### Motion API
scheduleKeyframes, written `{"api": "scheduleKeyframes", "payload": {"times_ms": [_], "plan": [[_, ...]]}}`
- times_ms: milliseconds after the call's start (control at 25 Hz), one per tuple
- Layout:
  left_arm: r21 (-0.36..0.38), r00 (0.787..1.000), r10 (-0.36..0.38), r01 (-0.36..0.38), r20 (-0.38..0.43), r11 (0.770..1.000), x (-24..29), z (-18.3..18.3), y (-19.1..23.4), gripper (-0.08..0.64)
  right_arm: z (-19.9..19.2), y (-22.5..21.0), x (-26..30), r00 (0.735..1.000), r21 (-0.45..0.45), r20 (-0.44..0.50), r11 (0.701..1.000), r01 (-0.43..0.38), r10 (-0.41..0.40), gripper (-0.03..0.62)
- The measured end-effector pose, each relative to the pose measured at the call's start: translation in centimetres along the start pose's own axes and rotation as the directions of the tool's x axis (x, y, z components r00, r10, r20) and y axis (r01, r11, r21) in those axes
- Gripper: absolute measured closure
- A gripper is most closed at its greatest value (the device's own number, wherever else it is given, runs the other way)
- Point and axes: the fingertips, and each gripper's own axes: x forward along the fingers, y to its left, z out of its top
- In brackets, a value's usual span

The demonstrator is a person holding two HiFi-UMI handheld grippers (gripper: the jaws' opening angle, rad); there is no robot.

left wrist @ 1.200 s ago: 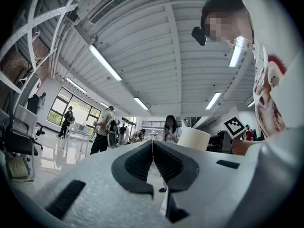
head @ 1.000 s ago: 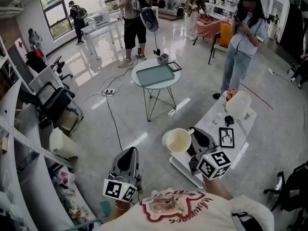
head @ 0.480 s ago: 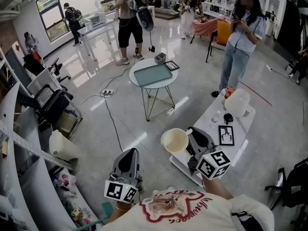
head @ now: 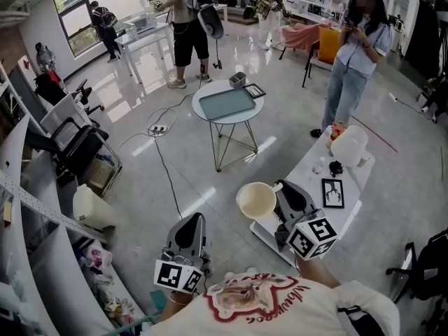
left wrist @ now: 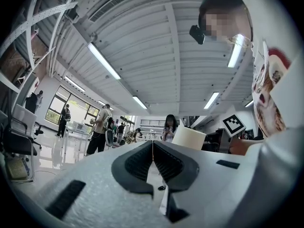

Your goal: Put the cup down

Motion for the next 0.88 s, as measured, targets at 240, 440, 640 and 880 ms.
{"api": "scheduleKeyframes", "payload": {"times_ms": [240,440,640,880], "plan": [[0.0,1.0,0.0,0.0,0.006,1.0,-1.1,0.0,1.5,0.545,-1.6,1.3,0.8,1.0,0.052,-0.006,0.999,-0.006,0.007,0.545],[0.042,0.999,-0.034,0.034,-0.015,0.999,-1.0,-0.3,2.1,0.543,-2.7,2.0,1.8,1.0,0.071,-0.014,0.997,-0.002,0.003,0.546],[0.083,0.998,-0.059,0.061,-0.029,0.995,0.0,-0.5,2.4,0.544,-2.3,1.4,2.7,1.0,0.071,-0.005,0.997,0.015,-0.014,0.546],[0.066,0.998,-0.06,0.062,-0.035,0.996,2.6,-1.4,4.3,0.544,-1.7,-0.2,5.3,1.0,0.051,0.001,0.998,0.027,-0.027,0.546]]}}
